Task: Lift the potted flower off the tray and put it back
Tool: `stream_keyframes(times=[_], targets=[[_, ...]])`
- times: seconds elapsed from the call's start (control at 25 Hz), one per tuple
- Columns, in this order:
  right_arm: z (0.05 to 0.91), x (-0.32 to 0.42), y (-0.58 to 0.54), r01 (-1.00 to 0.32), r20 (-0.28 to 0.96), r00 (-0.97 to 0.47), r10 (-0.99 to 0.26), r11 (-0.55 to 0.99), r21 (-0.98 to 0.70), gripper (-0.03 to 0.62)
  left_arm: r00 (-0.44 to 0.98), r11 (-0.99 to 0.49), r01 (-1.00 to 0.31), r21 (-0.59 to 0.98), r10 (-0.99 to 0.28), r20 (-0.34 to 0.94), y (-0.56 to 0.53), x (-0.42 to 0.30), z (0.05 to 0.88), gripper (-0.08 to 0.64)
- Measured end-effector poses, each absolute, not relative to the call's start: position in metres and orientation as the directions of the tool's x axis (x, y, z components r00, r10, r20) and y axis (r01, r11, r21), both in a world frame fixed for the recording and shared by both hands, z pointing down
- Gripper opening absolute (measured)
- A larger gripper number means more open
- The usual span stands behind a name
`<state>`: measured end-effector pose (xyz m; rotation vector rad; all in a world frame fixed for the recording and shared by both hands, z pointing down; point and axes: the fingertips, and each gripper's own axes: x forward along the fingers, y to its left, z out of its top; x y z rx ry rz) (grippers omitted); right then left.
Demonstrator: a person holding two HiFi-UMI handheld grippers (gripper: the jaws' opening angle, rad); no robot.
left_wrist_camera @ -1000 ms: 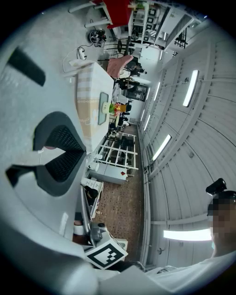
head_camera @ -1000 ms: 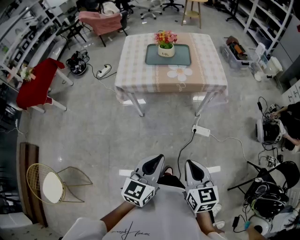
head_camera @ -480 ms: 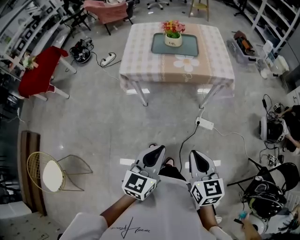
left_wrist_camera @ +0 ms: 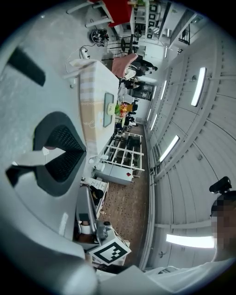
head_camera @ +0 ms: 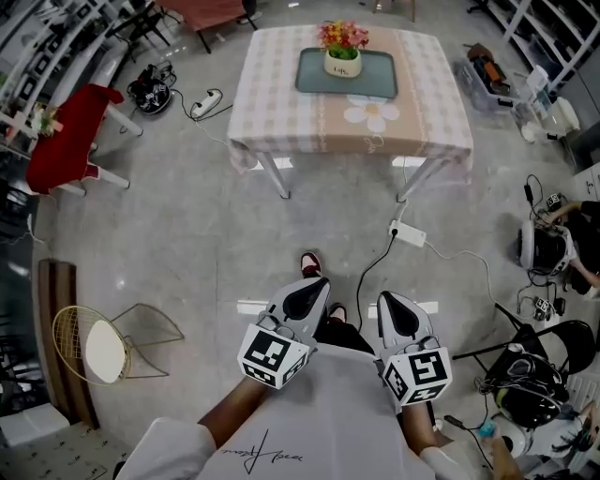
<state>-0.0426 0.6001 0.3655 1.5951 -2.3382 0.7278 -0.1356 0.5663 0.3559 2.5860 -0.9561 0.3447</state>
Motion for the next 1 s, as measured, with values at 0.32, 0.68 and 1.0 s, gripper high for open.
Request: stream_keyframes(times=[0.32, 0.68, 1.0], targets=[[0.366, -0.047, 0.536, -0.915, 0.458, -0.395, -0.797, 0.298, -0.271, 0.006, 0.738, -0.697, -0.668, 0.26, -0.576, 0.352, 0.502, -0.135, 0.356, -0.002], [0.359, -0.076, 0.457, -0.895, 0.462, -0.443, -0.769, 0.353, -0.272, 0.006, 0.756, -0.701, -0.65, 0.294, -0.56, 0.339, 0.424, -0.148, 0.351, -0.002], [0.349, -0.093, 0.4, -0.894, 0.483, -0.448, -0.752, 0.387, -0.228, 0.006, 0.77, -0.702, -0.638, 0.317, -0.564, 0.299, 0.364, -0.163, 0.34, -0.002]])
